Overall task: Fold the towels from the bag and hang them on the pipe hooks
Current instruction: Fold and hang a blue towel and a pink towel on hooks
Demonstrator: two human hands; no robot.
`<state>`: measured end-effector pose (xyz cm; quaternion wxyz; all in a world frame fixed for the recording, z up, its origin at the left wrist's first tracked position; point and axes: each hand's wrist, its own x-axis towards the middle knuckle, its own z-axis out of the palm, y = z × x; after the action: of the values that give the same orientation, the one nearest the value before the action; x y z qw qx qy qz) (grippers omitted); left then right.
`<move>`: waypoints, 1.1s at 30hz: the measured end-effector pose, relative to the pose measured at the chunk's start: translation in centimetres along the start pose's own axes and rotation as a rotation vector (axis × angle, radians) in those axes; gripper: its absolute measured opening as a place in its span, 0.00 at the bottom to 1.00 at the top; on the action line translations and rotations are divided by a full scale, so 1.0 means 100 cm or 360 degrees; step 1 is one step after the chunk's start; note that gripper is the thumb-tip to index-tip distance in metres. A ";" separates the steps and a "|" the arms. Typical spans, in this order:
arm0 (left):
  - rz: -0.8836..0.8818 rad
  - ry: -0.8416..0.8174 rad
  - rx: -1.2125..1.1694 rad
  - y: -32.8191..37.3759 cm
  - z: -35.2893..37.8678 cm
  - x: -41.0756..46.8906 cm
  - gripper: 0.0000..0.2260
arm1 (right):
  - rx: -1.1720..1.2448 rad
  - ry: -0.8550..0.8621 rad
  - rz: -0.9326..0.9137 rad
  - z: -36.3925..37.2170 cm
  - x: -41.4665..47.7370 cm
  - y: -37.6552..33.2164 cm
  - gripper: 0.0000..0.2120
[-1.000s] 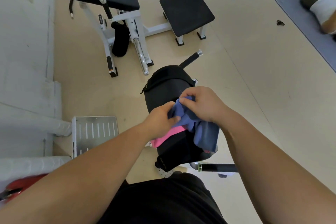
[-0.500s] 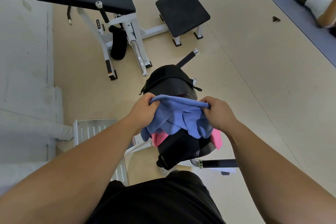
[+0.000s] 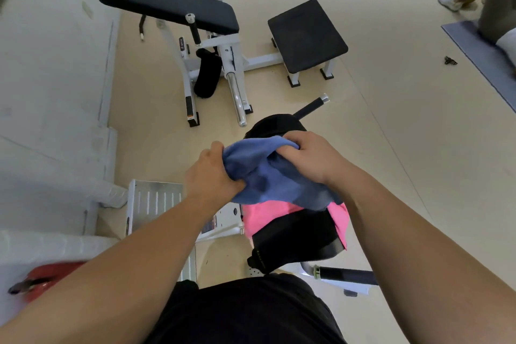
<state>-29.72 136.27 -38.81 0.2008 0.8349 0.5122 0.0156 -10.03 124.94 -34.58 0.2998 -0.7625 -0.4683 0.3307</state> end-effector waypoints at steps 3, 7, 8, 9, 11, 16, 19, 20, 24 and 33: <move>-0.0136 0.0132 -0.0024 -0.031 -0.018 -0.005 0.15 | 0.0011 -0.0125 -0.0113 0.006 0.016 -0.015 0.06; -0.0315 0.0155 0.0150 -0.092 -0.047 -0.023 0.15 | -0.0143 -0.0356 -0.0245 0.019 0.043 -0.026 0.09; -0.0352 0.0161 0.0243 -0.110 -0.053 -0.029 0.14 | -0.0183 -0.0409 -0.0283 0.025 0.050 -0.033 0.09; -0.0409 0.0160 0.0342 -0.127 -0.059 -0.035 0.13 | -0.0211 -0.0454 -0.0335 0.032 0.055 -0.041 0.06; -0.0525 0.0155 0.0452 -0.158 -0.071 -0.050 0.11 | -0.0188 -0.0558 -0.0435 0.048 0.064 -0.063 0.03; -0.0939 -0.0042 0.0192 -0.220 -0.092 -0.098 0.16 | 0.0061 -0.0842 -0.0475 0.108 0.062 -0.133 0.13; -0.0799 0.0121 -0.0203 -0.230 -0.089 -0.129 0.35 | 0.0010 -0.0889 -0.0733 0.154 0.049 -0.176 0.16; -0.0713 0.0205 -0.0457 -0.228 -0.089 -0.139 0.39 | -0.0096 -0.0904 -0.0861 0.172 0.043 -0.190 0.16; -0.0515 0.0592 -0.1140 -0.217 -0.091 -0.165 0.14 | -0.0395 -0.1113 -0.1022 0.236 0.020 -0.235 0.13; -0.0521 0.0755 -0.1767 -0.273 -0.106 -0.243 0.10 | -0.0323 -0.1125 -0.0894 0.299 -0.063 -0.293 0.08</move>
<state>-66.88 129.50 -34.29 0.4854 0.4906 0.5795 0.4335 -50.79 134.79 -28.69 0.1235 -0.4720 -0.7603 0.4288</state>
